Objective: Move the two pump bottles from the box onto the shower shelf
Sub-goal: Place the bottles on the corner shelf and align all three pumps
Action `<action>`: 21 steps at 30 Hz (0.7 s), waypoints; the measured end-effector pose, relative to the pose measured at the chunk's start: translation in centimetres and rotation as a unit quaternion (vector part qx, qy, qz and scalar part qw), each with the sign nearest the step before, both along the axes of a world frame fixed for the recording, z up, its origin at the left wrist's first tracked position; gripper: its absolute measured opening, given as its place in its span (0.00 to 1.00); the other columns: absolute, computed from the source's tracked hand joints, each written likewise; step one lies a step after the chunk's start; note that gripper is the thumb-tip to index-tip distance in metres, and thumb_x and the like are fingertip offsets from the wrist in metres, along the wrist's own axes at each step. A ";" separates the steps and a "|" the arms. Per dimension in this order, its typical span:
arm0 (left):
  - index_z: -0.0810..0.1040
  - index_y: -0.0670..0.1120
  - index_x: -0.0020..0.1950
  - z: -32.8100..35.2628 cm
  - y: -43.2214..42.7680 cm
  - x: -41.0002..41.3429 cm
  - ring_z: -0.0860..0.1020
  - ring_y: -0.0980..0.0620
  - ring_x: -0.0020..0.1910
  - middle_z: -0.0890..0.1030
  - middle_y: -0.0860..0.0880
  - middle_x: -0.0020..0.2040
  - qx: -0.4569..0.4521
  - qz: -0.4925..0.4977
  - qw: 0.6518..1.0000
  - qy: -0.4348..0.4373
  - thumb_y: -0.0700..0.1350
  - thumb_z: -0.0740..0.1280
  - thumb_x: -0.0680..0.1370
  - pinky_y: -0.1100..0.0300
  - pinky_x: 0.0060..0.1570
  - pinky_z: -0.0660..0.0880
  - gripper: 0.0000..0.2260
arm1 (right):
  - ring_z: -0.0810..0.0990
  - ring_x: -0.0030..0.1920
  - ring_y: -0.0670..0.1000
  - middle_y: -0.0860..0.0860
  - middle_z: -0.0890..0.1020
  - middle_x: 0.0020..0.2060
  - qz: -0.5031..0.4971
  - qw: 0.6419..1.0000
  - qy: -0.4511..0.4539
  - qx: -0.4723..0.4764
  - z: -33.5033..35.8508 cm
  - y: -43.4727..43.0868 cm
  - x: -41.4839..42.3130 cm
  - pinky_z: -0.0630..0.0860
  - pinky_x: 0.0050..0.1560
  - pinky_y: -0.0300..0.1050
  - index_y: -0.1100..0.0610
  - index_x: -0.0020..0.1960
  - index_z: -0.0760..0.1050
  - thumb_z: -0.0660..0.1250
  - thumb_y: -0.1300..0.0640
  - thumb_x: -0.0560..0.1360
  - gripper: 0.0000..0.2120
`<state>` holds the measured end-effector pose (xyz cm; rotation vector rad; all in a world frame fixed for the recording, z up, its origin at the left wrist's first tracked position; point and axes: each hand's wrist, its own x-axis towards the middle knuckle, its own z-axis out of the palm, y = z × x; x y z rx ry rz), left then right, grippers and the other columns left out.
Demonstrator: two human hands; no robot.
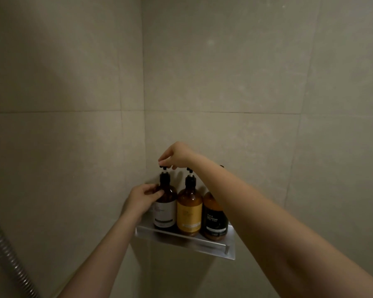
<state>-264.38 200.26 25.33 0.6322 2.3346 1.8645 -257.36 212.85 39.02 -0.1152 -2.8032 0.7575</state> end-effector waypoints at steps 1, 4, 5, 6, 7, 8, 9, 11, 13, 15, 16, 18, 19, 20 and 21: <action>0.78 0.44 0.61 0.0 0.0 0.0 0.79 0.46 0.55 0.82 0.44 0.56 0.000 -0.002 1.000 0.000 0.44 0.73 0.69 0.45 0.60 0.74 0.21 | 0.83 0.50 0.53 0.56 0.84 0.52 -0.001 1.000 0.000 -0.004 0.1 0.0 0.0 0.80 0.52 0.45 0.59 0.57 0.81 0.69 0.56 0.74 0.13; 0.78 0.45 0.61 -0.1 -0.1 0.1 0.79 0.47 0.55 0.82 0.45 0.56 -0.005 -0.003 1.000 0.003 0.46 0.73 0.69 0.45 0.60 0.74 0.21 | 0.82 0.45 0.52 0.56 0.85 0.49 -0.004 1.000 0.005 -0.006 0.1 0.1 -0.1 0.81 0.53 0.47 0.59 0.55 0.82 0.70 0.55 0.73 0.13; 0.78 0.45 0.61 -0.2 -0.1 0.1 0.79 0.47 0.55 0.82 0.45 0.56 -0.002 -0.001 1.000 0.001 0.46 0.74 0.69 0.45 0.60 0.74 0.21 | 0.82 0.44 0.51 0.56 0.85 0.48 -0.008 1.000 0.010 -0.004 0.0 0.1 -0.2 0.81 0.52 0.47 0.59 0.54 0.82 0.70 0.54 0.73 0.13; 0.78 0.45 0.61 -0.2 -0.1 0.1 0.79 0.47 0.55 0.82 0.45 0.56 -0.002 0.000 1.000 0.002 0.47 0.74 0.69 0.44 0.60 0.75 0.21 | 0.82 0.44 0.51 0.56 0.86 0.47 -0.014 1.000 0.014 -0.003 0.0 0.0 -0.3 0.81 0.52 0.48 0.59 0.54 0.83 0.71 0.53 0.73 0.13; 0.78 0.46 0.61 -0.2 -0.1 0.1 0.79 0.47 0.55 0.82 0.45 0.56 -0.004 0.001 1.000 0.004 0.47 0.74 0.69 0.44 0.59 0.75 0.21 | 0.82 0.44 0.52 0.56 0.86 0.47 -0.021 1.000 0.016 -0.003 -0.1 0.0 -0.4 0.81 0.53 0.49 0.59 0.53 0.83 0.71 0.53 0.72 0.13; 0.77 0.46 0.62 -0.2 -0.1 0.1 0.79 0.47 0.55 0.82 0.45 0.56 -0.006 0.002 1.000 0.007 0.47 0.73 0.69 0.44 0.59 0.75 0.21 | 0.82 0.45 0.52 0.56 0.86 0.46 -0.027 0.999 0.017 -0.006 -0.2 -0.1 -0.5 0.81 0.53 0.49 0.59 0.53 0.83 0.71 0.52 0.72 0.13; 0.77 0.46 0.62 -0.2 0.0 0.1 0.79 0.47 0.55 0.82 0.45 0.56 -0.006 0.002 1.000 0.008 0.47 0.73 0.69 0.44 0.60 0.75 0.21 | 0.82 0.45 0.52 0.55 0.86 0.46 -0.031 0.999 0.017 -0.010 -0.2 -0.1 -0.6 0.81 0.53 0.50 0.59 0.53 0.83 0.71 0.52 0.72 0.13; 0.77 0.46 0.62 -0.2 0.0 0.1 0.79 0.47 0.55 0.82 0.45 0.56 -0.008 0.004 1.000 0.007 0.47 0.73 0.69 0.45 0.60 0.75 0.22 | 0.83 0.48 0.53 0.55 0.85 0.47 -0.033 0.999 0.011 -0.008 -0.3 -0.3 -0.5 0.81 0.54 0.50 0.59 0.53 0.83 0.71 0.51 0.72 0.14; 0.78 0.46 0.61 -0.4 -0.1 -0.1 0.79 0.48 0.54 0.82 0.46 0.56 -0.005 0.002 1.000 0.005 0.48 0.74 0.69 0.47 0.59 0.75 0.21 | 0.82 0.51 0.54 0.55 0.85 0.50 -0.026 1.000 -0.004 0.015 0.2 -0.5 -0.1 0.80 0.56 0.49 0.59 0.58 0.81 0.68 0.49 0.74 0.17; 0.78 0.46 0.61 -0.6 -0.2 -0.2 0.79 0.50 0.53 0.82 0.46 0.56 0.002 -0.004 1.000 0.007 0.48 0.73 0.69 0.52 0.57 0.76 0.21 | 0.79 0.49 0.52 0.56 0.82 0.53 -0.027 0.999 0.014 0.013 1.8 -0.3 1.1 0.77 0.58 0.49 0.60 0.63 0.76 0.62 0.45 0.77 0.22; 0.78 0.45 0.62 -0.7 -0.2 -0.3 0.79 0.50 0.53 0.82 0.46 0.57 0.010 -0.008 1.000 0.005 0.49 0.73 0.70 0.53 0.58 0.75 0.21 | 0.78 0.48 0.51 0.56 0.82 0.52 -0.032 0.998 0.052 -0.020 3.0 0.0 2.0 0.76 0.57 0.49 0.60 0.64 0.74 0.60 0.45 0.77 0.23; 0.77 0.43 0.62 -0.9 -0.1 -0.3 0.78 0.47 0.58 0.81 0.44 0.59 0.045 -0.007 0.999 -0.016 0.51 0.70 0.72 0.50 0.62 0.73 0.21 | 0.78 0.46 0.51 0.53 0.82 0.47 -0.050 0.978 0.175 -0.107 5.0 1.5 4.8 0.75 0.53 0.48 0.59 0.62 0.75 0.59 0.46 0.78 0.21; 0.78 0.43 0.61 -0.9 -0.1 -0.4 0.77 0.45 0.60 0.80 0.43 0.60 0.062 -0.002 0.998 -0.033 0.53 0.68 0.72 0.47 0.64 0.71 0.21 | 0.79 0.45 0.50 0.51 0.82 0.44 -0.067 0.957 0.243 -0.144 5.2 2.7 6.4 0.75 0.50 0.46 0.57 0.59 0.77 0.59 0.47 0.78 0.18; 0.78 0.44 0.61 -0.9 -0.1 -0.4 0.76 0.43 0.62 0.79 0.41 0.62 0.072 0.003 0.996 -0.053 0.56 0.66 0.72 0.45 0.66 0.69 0.23 | 0.80 0.43 0.49 0.50 0.83 0.42 -0.090 0.933 0.302 -0.177 4.9 4.0 8.1 0.75 0.46 0.44 0.55 0.56 0.79 0.60 0.48 0.78 0.15; 0.78 0.46 0.61 -0.9 -0.1 -0.3 0.75 0.42 0.63 0.78 0.41 0.63 0.075 0.003 0.994 -0.076 0.59 0.64 0.72 0.45 0.66 0.68 0.24 | 0.80 0.42 0.48 0.49 0.83 0.40 -0.118 0.909 0.342 -0.209 3.8 5.3 9.7 0.75 0.44 0.42 0.54 0.53 0.80 0.61 0.50 0.77 0.13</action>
